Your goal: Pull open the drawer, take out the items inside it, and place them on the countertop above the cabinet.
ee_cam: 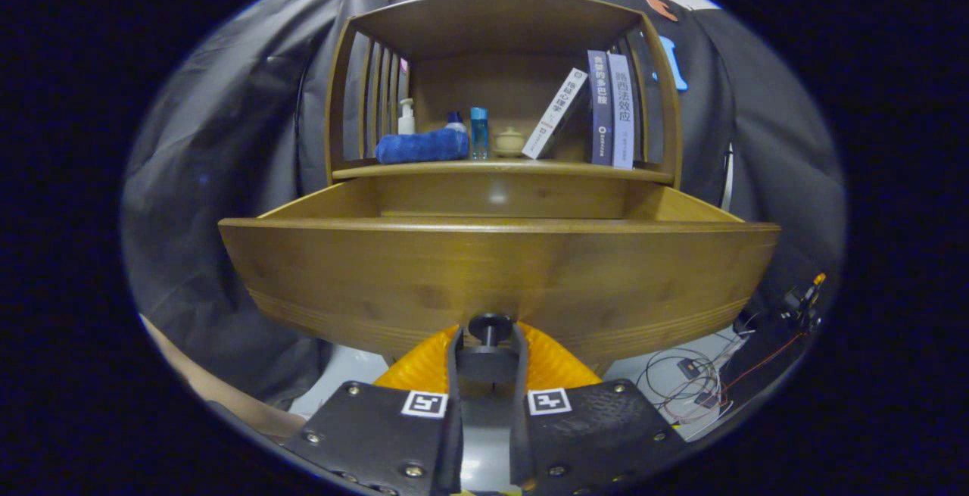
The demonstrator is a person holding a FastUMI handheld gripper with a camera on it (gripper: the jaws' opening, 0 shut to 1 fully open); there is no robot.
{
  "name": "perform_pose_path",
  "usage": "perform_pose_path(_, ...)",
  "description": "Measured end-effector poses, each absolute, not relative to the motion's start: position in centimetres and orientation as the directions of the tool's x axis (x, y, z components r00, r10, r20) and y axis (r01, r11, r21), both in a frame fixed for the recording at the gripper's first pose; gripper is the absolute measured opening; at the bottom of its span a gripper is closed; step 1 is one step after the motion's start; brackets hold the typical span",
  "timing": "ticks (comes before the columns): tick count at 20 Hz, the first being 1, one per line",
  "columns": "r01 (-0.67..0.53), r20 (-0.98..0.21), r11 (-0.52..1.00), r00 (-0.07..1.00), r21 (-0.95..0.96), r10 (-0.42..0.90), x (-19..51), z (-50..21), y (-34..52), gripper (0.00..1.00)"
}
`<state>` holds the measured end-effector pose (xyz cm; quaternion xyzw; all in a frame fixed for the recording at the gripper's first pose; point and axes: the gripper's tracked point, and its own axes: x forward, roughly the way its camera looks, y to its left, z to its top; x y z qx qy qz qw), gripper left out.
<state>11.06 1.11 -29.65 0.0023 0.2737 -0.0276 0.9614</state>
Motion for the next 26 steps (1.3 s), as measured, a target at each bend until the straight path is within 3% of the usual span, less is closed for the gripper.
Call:
perform_pose_path(7, 0.037, -0.54, 0.999, 0.84, -0.026, -0.046, 10.5, -30.1, 1.3, 0.24)
perform_pose_path(11, 0.018, -0.559, 1.0, 0.829, -0.015, -0.024, 9.3, -29.4, 1.5, 0.43)
perform_pose_path(14, -0.026, -0.501, 0.997, 0.865, -0.067, -0.011, 8.3, -26.1, 1.7, 0.72)
perform_pose_path(18, -0.053, -0.387, 0.995, 0.922, -0.079, 0.019, 8.4, -20.1, 2.6, 0.73)
perform_pose_path(23, -0.058, -0.257, 0.995, 0.966, -0.087, 0.034, 13.6, -13.2, 2.1, 0.76)
perform_pose_path(26, -0.071, -0.291, 0.992, 0.956, -0.103, 0.038, 17.4, -12.5, 1.5, 0.82)
